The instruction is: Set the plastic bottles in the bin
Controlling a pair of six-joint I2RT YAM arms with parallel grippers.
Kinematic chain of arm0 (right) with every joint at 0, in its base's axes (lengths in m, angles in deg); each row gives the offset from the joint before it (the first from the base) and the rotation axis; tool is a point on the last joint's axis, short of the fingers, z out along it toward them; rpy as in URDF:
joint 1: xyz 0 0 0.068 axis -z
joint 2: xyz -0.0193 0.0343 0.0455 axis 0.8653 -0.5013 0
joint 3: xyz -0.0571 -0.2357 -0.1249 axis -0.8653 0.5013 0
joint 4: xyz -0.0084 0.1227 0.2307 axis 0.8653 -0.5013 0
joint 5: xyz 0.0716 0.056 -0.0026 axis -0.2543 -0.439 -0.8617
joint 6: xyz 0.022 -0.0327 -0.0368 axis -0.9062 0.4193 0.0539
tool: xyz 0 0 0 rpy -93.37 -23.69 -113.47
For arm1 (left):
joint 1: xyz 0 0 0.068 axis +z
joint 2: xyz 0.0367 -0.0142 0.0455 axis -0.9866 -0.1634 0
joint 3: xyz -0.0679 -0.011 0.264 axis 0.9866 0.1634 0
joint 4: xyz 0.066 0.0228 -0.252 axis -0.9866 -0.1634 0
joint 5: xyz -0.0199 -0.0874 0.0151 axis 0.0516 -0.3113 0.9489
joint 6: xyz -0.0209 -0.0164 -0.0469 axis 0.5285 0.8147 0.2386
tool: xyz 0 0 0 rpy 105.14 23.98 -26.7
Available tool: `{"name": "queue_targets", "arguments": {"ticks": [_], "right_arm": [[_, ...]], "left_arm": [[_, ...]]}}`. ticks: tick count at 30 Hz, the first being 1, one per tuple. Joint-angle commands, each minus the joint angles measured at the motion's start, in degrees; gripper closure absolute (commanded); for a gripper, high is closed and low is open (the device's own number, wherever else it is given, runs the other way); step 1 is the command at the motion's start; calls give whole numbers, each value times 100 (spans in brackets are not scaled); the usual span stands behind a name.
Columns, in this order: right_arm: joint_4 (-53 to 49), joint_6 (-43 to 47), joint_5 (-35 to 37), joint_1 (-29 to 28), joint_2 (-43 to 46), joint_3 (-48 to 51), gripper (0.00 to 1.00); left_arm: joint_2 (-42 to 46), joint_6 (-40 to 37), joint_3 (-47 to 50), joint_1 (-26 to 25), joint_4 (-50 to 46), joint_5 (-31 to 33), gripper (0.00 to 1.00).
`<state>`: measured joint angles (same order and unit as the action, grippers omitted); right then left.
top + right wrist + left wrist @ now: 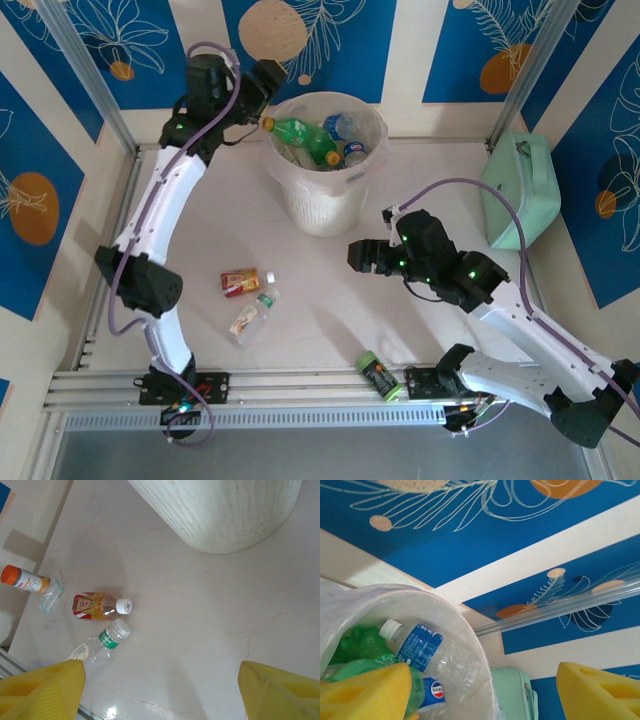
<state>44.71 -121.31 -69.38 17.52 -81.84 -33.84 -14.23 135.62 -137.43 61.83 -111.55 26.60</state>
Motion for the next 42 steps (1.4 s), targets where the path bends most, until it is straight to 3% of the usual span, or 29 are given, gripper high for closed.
{"name": "queue_targets", "arguments": {"ticks": [1, 8, 14, 21, 26, 42], "right_arm": [[132, 36, -174, 31, -32, -80, 20], [200, -21, -216, 29, -14, 32, 21], [236, -39, -234, -57, -124, 14, 23], [101, -122, -126, -155, 27, 94, 23], [56, -162, -91, -155, 139, 157, 24], [170, -127, -101, -138, 105, 166, 24]], "left_arm": [[592, -427, 470, 88, -76, -112, 27], [1400, -789, 1790, 117, 69, -212, 32], [872, -639, 1352, 140, 136, -641, 43], [194, -1007, 528, 196, -369, 25, 45], [-157, -1001, 182, 223, -538, 95, 46], [133, -636, 1021, 71, -54, -587, 51]]}}
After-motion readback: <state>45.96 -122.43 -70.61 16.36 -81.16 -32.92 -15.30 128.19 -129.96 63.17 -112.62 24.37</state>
